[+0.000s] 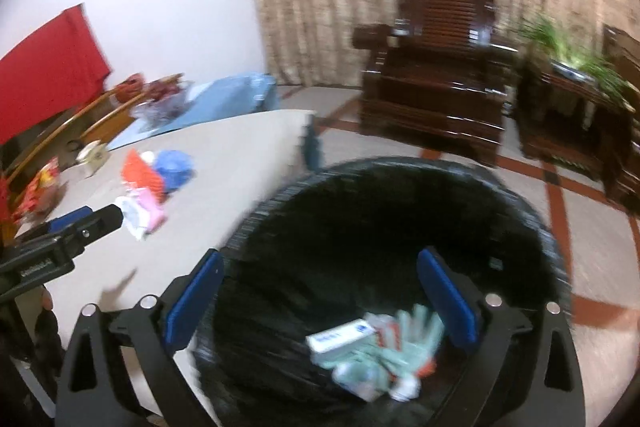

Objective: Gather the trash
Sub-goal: 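Carry the box and glove over the black bin and open both grippers, then move both tools back over the table toward the pink bag and white tube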

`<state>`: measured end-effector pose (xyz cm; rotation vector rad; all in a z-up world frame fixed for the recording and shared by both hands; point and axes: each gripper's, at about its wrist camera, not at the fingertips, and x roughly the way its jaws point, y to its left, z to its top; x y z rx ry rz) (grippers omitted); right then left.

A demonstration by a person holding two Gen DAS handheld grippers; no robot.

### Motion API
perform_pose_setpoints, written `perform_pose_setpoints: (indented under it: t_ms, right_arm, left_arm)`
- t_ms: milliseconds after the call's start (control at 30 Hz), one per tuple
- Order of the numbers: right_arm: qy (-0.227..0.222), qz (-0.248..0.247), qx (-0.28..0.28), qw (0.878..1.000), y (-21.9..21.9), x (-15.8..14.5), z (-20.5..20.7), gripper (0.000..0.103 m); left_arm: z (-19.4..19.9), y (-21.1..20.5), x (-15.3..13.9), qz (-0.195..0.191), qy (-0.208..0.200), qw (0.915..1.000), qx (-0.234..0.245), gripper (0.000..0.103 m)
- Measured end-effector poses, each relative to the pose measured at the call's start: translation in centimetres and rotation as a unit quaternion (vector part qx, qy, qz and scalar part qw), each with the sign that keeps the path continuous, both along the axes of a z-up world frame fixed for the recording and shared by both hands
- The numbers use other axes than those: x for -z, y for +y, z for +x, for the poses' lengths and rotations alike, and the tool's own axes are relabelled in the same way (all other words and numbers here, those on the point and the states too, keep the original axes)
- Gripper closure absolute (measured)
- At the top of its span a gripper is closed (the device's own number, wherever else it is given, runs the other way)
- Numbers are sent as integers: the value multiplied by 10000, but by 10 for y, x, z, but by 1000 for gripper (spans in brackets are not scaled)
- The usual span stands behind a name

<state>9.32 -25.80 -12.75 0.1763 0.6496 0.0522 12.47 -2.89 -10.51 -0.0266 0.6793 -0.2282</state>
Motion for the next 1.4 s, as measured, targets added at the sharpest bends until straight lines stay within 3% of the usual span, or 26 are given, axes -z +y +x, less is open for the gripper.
perform_pose_setpoints:
  t_ms: [133, 433, 567, 667, 900, 1033, 1400]
  right_arm:
    - [-62, -49, -488, 9988, 46, -2, 26, 7]
    - [25, -159, -1131, 9934, 131, 14, 85, 7]
    - [165, -128, -1226, 9922, 151, 23, 110, 10]
    - [313, -115, -1357, 9902, 164, 32, 126, 18]
    - [623, -212, -1837, 9808, 197, 51, 139, 45]
    - [776, -220, -2023, 9760, 213, 60, 147, 55]
    - [930, -249, -2254, 9695, 234, 68, 148, 55]
  left_arm:
    - [2, 53, 2, 240, -41, 9980, -588, 17]
    - [12, 134, 15, 263, 173, 9891, -1438, 17]
    - [20, 151, 21, 233, 264, 9865, -1602, 17]
    - [26, 157, 27, 230, 306, 9854, -1659, 17]
    - [31, 171, 39, 251, 388, 9818, -1843, 19]
    - [32, 181, 47, 224, 474, 9795, -1947, 20]
    - [36, 194, 54, 159, 556, 9766, -2070, 20]
